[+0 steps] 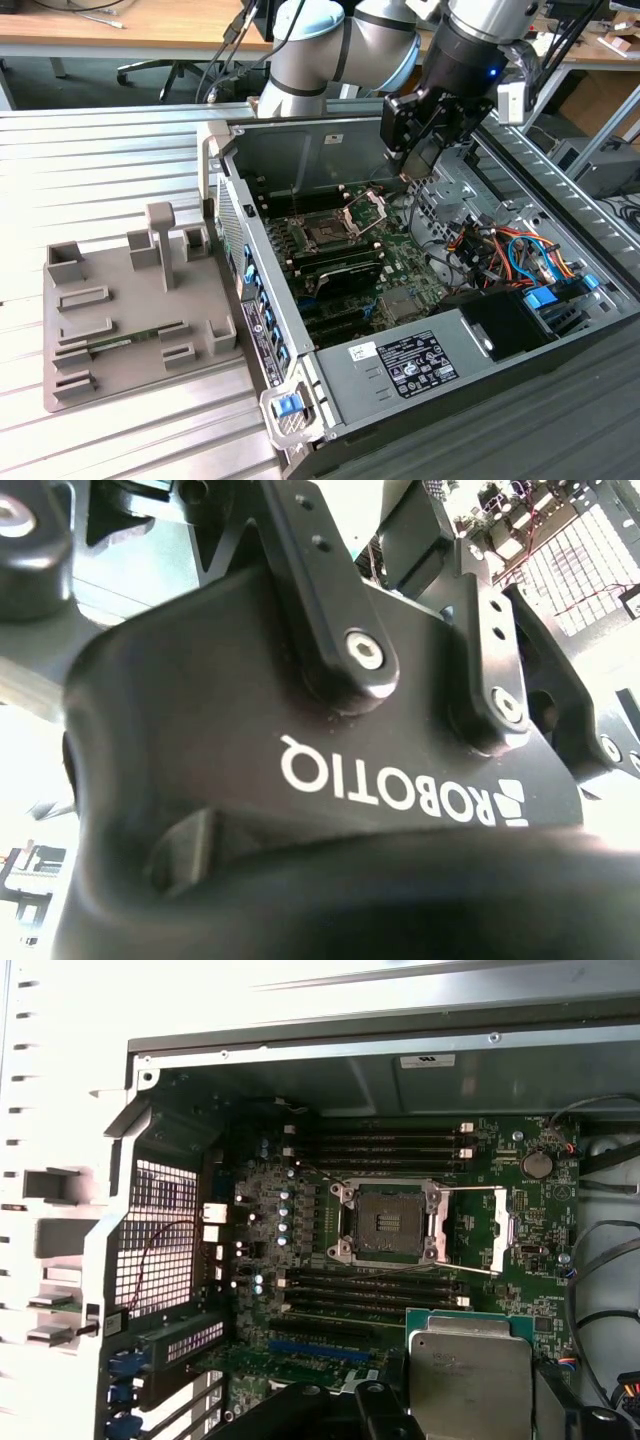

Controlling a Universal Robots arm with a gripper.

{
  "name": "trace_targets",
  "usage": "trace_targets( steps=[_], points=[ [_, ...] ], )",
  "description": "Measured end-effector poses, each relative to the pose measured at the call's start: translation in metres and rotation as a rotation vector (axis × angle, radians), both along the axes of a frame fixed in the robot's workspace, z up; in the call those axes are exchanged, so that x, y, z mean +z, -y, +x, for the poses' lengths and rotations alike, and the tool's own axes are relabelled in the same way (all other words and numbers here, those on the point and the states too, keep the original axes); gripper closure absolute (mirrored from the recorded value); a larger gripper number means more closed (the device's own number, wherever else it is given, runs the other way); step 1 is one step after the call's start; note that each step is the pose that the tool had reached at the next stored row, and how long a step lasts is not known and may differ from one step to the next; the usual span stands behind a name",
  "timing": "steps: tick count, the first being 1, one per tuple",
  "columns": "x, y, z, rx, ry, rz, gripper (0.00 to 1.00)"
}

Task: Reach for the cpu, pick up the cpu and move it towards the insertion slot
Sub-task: 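Pick up the cpu and move it towards the insertion slot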

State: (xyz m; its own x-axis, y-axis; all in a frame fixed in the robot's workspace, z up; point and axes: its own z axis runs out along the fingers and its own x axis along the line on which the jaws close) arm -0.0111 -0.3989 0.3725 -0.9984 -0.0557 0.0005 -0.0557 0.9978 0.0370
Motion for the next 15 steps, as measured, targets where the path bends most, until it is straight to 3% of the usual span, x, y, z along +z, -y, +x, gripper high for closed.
trace_targets(
  steps=[15],
  points=[
    [-0.004, 0.0, 0.0, 0.0, 0.0, -0.0001, 0.45]
  ],
)
